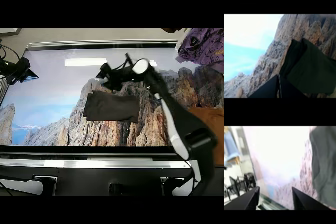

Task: Fold the clothes and pants, and hang the long-sleeved shirts on hangers.

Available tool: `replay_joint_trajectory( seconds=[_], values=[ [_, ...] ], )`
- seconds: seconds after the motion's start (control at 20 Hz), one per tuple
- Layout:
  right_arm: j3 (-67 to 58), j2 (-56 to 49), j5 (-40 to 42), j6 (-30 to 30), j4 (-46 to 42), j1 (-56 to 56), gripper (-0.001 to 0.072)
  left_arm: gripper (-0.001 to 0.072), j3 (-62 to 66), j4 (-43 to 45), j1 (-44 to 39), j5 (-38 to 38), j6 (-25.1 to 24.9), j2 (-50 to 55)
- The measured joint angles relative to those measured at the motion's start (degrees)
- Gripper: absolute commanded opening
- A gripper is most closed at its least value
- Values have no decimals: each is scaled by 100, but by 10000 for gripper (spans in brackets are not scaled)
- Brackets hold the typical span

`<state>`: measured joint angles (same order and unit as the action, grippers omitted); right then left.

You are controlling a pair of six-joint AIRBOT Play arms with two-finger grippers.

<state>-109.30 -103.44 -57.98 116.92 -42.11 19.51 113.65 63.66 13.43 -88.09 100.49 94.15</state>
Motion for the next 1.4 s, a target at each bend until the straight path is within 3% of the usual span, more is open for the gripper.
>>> replay_joint_trajectory(
  seconds=[0.35,0.55,0.9,1.1,1.15,1.4],
  values=[
    [184,811,-1950,-1617,-142,-2778,480,19,0,2,0,7,0,0],
    [1384,890,-2411,-2599,-114,-3740,479,20,0,0,0,7,0,0],
    [4002,688,-1661,-4124,752,-3759,472,20,0,0,0,7,-2,0],
    [4433,389,-1152,-4553,1117,-3307,465,20,0,0,0,7,-2,0],
    [4474,319,-1029,-4623,1213,-3195,411,19,0,0,0,7,-2,0],
    [4555,72,-590,-4817,1709,-2688,388,20,0,2,-9,7,-2,0]
  ],
)
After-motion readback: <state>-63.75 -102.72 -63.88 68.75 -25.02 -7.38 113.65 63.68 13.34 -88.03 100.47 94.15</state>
